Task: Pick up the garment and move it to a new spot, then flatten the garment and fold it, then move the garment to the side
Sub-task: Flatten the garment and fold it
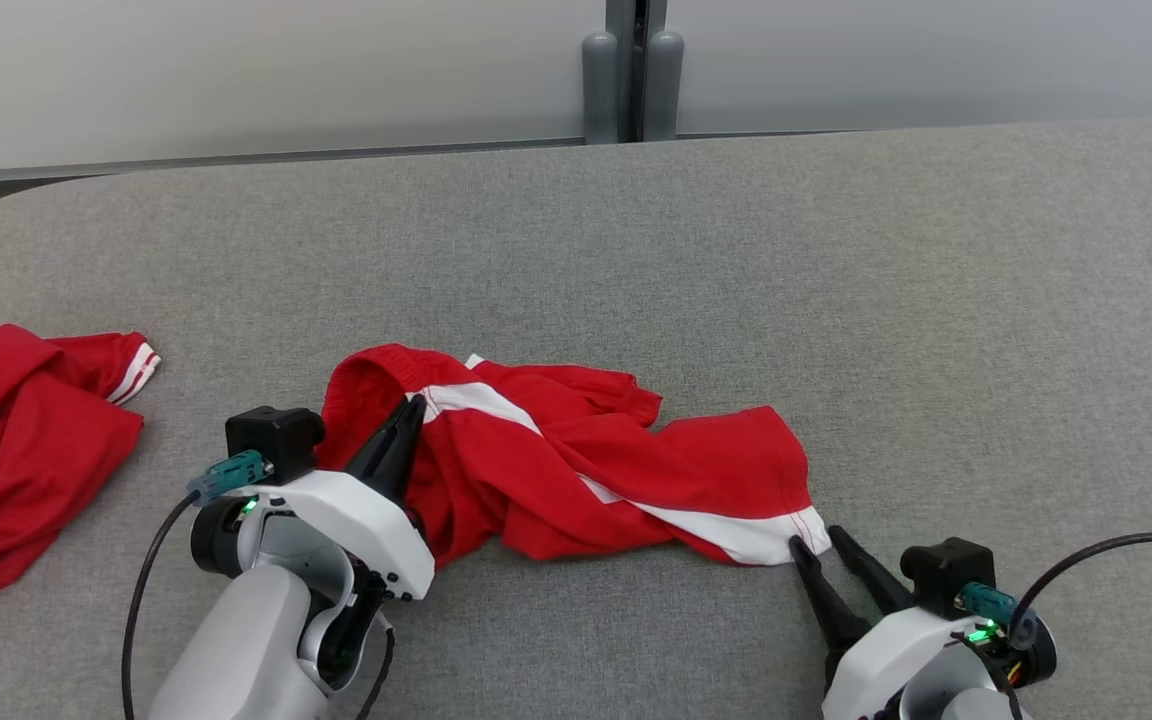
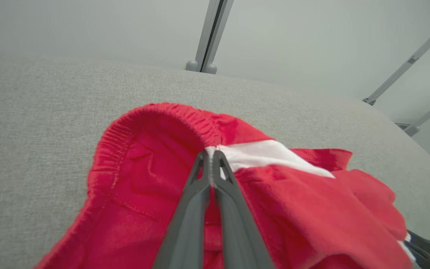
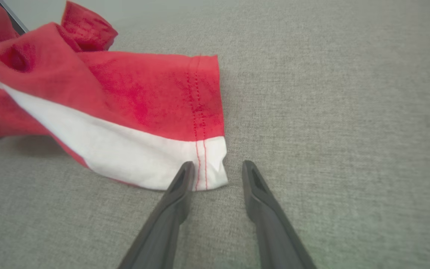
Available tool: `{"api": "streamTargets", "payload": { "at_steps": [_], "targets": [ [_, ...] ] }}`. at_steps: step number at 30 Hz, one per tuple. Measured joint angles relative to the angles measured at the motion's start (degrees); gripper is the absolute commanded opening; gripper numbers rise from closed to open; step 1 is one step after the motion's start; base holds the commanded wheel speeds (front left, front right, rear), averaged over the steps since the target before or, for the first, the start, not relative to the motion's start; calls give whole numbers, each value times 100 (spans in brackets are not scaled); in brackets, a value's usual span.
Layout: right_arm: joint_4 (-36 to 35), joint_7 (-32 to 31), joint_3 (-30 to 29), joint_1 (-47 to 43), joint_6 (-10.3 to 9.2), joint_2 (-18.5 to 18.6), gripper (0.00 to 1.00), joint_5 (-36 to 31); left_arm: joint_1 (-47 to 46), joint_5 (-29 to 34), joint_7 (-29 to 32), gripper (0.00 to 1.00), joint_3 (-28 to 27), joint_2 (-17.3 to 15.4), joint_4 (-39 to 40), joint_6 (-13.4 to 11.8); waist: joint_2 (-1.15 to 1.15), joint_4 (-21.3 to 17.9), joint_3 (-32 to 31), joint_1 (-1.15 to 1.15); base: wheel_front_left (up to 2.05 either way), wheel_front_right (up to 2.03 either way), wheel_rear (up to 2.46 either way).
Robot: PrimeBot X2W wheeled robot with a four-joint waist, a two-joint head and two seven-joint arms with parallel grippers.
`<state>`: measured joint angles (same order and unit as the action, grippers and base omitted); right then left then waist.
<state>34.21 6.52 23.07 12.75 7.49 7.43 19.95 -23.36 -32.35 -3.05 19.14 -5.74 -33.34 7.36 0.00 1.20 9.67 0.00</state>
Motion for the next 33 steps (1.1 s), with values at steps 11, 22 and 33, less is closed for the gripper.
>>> {"api": "streamTargets", "payload": {
  "at_steps": [11,22,33],
  "targets": [
    [-183,566,160,367,2,414,0,649,156,129,-229,0,-10,-283,675,-131,0,-26,11,0,0,0,0],
    [-1817,400,-1093,521,2,979,0,426,-19,237,69,0,68,-490,1958,-212,0,-110,-310,0,0,0,0],
    [-4339,-947,-2246,722,2,988,0,-103,-659,555,521,0,92,-678,3297,-508,0,-310,-623,0,0,0,0]
  ]
}}
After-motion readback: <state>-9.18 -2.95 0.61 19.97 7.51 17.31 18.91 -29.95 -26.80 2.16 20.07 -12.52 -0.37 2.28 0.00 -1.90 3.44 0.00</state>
